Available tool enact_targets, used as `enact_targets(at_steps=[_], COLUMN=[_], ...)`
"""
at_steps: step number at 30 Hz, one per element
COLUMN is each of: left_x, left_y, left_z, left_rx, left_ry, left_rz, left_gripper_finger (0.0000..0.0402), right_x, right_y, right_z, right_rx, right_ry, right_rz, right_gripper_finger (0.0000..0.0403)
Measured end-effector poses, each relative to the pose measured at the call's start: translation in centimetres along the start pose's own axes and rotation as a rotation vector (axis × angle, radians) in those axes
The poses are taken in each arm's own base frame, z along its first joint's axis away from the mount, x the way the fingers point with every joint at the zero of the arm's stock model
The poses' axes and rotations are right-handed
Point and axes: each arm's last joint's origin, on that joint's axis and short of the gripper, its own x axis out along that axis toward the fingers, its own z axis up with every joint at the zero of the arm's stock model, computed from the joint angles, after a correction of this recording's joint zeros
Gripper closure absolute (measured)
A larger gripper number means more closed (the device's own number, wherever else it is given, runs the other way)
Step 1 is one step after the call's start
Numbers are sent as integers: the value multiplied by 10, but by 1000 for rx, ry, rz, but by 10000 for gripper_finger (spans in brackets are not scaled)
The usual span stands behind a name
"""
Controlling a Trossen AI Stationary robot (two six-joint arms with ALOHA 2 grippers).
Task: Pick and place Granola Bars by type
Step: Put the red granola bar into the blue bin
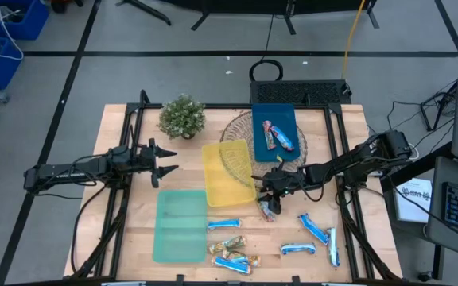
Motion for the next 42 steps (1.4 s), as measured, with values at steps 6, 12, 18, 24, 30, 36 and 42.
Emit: enact_targets(at_steps=[6,12,18,24,30,36,42], left_x=[0,0,0,0,0,0,0], left_y=[0,0,0,0,0,0,0], left_z=[0,0,0,0,0,0,0], left_rx=[0,0,0,0,0,0,0], left_ry=[0,0,-1,-1,-1,-2,-2], left_rz=[0,0,0,0,0,0,0], left_gripper_finger=[146,146,146,146,146,146,146], right_x=[0,0,0,0,-5,-15,-27], right_y=[-1,-1,-1,-1,1,4,3], right_z=[-1,-1,-1,-1,4,8,8], right_rx=[4,2,-32,-59,-82,-107,-108], right_ry=[0,8,9,2,-27,-48,-34], right_rz=[-23,-27,-26,-19,-5,5,-34], right_gripper_finger=[259,325,398,402,403,403,403])
